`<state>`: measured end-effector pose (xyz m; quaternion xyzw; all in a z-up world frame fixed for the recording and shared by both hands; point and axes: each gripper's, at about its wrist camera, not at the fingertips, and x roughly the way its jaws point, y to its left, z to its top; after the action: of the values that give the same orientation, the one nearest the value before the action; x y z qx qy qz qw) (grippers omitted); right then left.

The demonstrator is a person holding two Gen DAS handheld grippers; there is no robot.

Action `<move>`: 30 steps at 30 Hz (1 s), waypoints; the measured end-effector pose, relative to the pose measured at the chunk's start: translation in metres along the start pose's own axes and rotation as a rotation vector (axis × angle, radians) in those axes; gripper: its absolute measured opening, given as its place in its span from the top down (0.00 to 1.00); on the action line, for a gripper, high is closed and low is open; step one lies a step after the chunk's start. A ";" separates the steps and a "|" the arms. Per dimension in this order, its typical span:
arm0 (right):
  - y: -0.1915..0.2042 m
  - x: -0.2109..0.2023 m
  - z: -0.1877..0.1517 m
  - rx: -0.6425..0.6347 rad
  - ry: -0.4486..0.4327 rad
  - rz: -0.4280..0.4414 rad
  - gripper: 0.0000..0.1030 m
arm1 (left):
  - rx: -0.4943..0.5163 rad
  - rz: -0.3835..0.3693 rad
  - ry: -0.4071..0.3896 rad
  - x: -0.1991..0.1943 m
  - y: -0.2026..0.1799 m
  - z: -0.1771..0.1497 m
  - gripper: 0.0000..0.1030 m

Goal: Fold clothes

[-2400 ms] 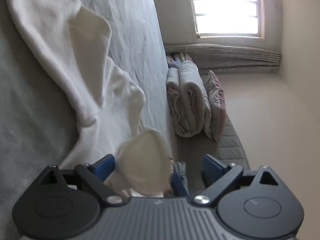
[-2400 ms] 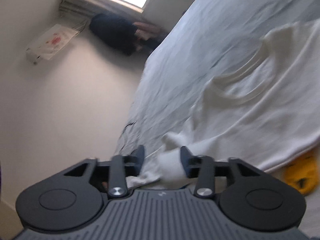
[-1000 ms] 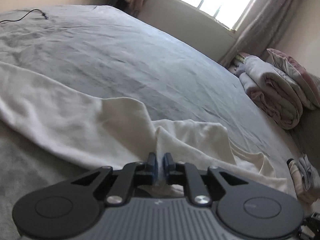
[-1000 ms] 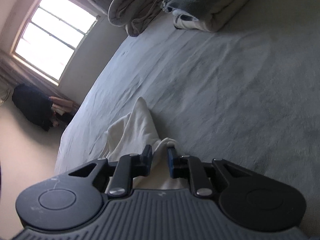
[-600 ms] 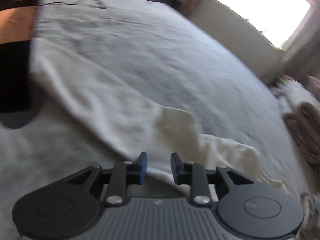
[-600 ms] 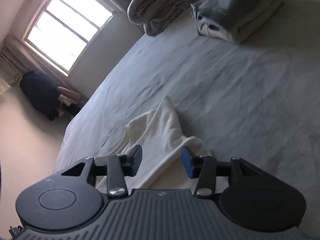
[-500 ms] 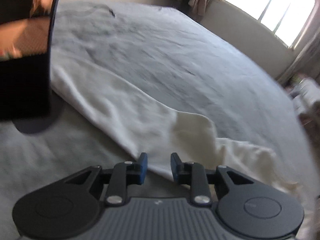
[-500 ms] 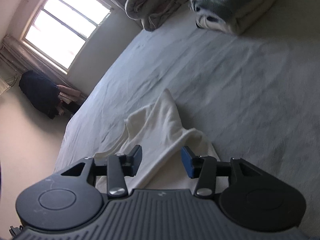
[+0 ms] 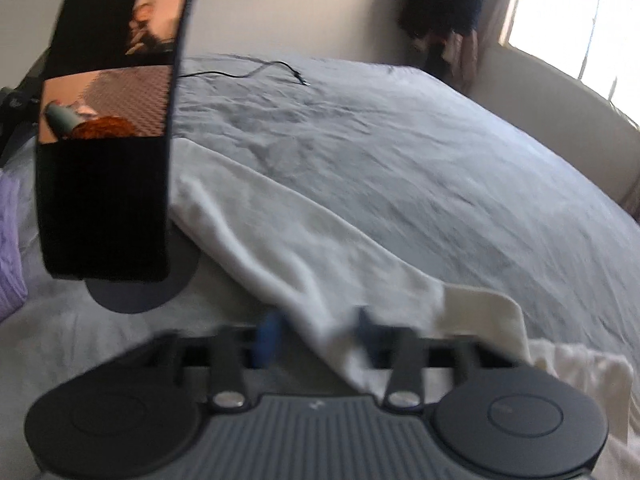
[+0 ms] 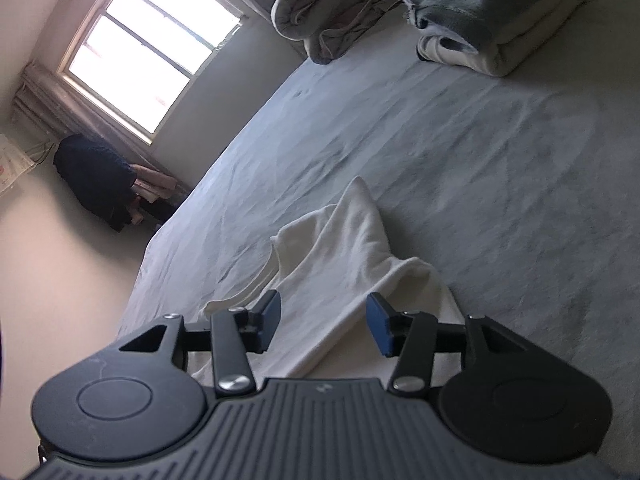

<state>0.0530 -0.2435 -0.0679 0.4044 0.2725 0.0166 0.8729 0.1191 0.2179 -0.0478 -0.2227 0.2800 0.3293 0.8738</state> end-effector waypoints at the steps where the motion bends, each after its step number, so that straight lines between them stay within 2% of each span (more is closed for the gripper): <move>1: 0.001 0.000 0.000 -0.005 0.001 0.003 0.49 | -0.025 -0.010 -0.012 0.001 0.002 0.001 0.95; 3: 0.004 0.000 -0.001 -0.023 0.000 0.008 0.49 | -0.070 -0.047 -0.036 -0.003 0.005 0.003 0.96; 9: 0.017 0.005 -0.005 -0.071 0.016 0.043 0.49 | -0.112 -0.202 -0.178 -0.035 0.008 0.008 0.96; 15: 0.067 0.031 -0.025 -0.197 0.177 0.186 0.50 | -0.133 -0.352 -0.265 -0.056 0.009 0.010 0.96; 21: 0.131 0.085 -0.065 -0.280 0.318 0.286 0.64 | -0.127 -0.370 -0.282 -0.055 0.012 0.009 0.96; 24: 0.152 0.112 -0.084 -0.265 0.364 0.321 0.69 | -0.123 -0.372 -0.284 -0.052 0.013 0.009 0.96; 28: 0.163 0.150 -0.117 -0.256 0.456 0.272 0.79 | -0.133 -0.414 -0.281 -0.053 0.015 0.008 0.96; 29: 0.165 0.160 -0.126 -0.267 0.488 0.247 0.87 | -0.134 -0.435 -0.279 -0.054 0.015 0.008 0.96; 30: 0.164 0.166 -0.133 -0.287 0.483 0.224 0.97 | -0.129 -0.456 -0.277 -0.054 0.015 0.008 0.96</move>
<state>0.1612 0.0008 -0.0969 0.2889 0.4209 0.2470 0.8236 0.0778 0.2082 -0.0100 -0.2881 0.0790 0.1687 0.9393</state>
